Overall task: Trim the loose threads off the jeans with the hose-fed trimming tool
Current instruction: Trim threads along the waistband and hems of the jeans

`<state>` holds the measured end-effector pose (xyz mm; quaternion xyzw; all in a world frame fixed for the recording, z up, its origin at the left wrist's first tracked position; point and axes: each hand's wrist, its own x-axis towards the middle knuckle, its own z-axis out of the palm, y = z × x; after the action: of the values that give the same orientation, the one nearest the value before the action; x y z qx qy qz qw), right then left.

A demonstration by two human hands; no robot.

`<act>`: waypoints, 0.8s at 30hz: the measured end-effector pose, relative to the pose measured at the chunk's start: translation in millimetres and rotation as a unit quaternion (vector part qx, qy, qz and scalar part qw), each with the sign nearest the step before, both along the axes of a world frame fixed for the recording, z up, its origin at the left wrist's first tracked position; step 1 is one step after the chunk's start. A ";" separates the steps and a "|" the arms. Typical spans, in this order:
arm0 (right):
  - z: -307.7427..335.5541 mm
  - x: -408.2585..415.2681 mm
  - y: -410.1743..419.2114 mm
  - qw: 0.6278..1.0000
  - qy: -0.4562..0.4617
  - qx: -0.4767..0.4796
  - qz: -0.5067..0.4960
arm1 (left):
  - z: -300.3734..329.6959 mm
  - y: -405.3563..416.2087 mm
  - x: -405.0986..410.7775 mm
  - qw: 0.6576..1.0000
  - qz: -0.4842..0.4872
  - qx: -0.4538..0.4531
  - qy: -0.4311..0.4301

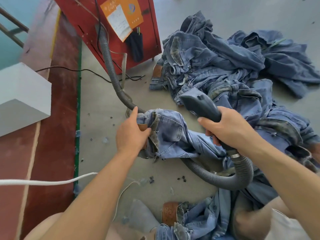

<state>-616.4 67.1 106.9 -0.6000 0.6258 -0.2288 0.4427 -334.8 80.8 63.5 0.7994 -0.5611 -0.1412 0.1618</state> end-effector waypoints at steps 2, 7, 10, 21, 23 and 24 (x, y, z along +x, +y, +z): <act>-9.5 9.1 0.4 0.999 -0.025 0.025 -0.019 | 6.5 2.9 -0.2 0.998 -0.032 -0.020 -0.051; -33.9 49.0 -3.0 0.993 -0.083 0.059 -0.062 | 27.9 15.0 -16.7 0.992 -0.084 -0.074 0.055; -44.5 68.8 -6.6 0.996 -0.046 0.008 -0.073 | 43.0 17.1 -13.2 0.951 -0.076 -0.042 0.298; -24.3 54.4 -16.3 0.990 -0.129 0.062 -0.013 | 27.9 21.8 -9.1 0.974 -0.112 0.194 0.011; -23.4 53.5 -15.1 0.991 -0.122 0.060 -0.013 | 19.4 25.5 -27.8 0.971 -0.136 0.186 -0.061; -22.8 52.6 -14.6 0.990 -0.124 0.056 -0.020 | 14.4 26.2 -32.0 0.971 -0.146 0.173 -0.073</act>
<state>-563.8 52.5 84.1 -0.5281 0.5901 -0.2747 0.5453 -366.9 107.0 77.9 0.7325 -0.6495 -0.1996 -0.0422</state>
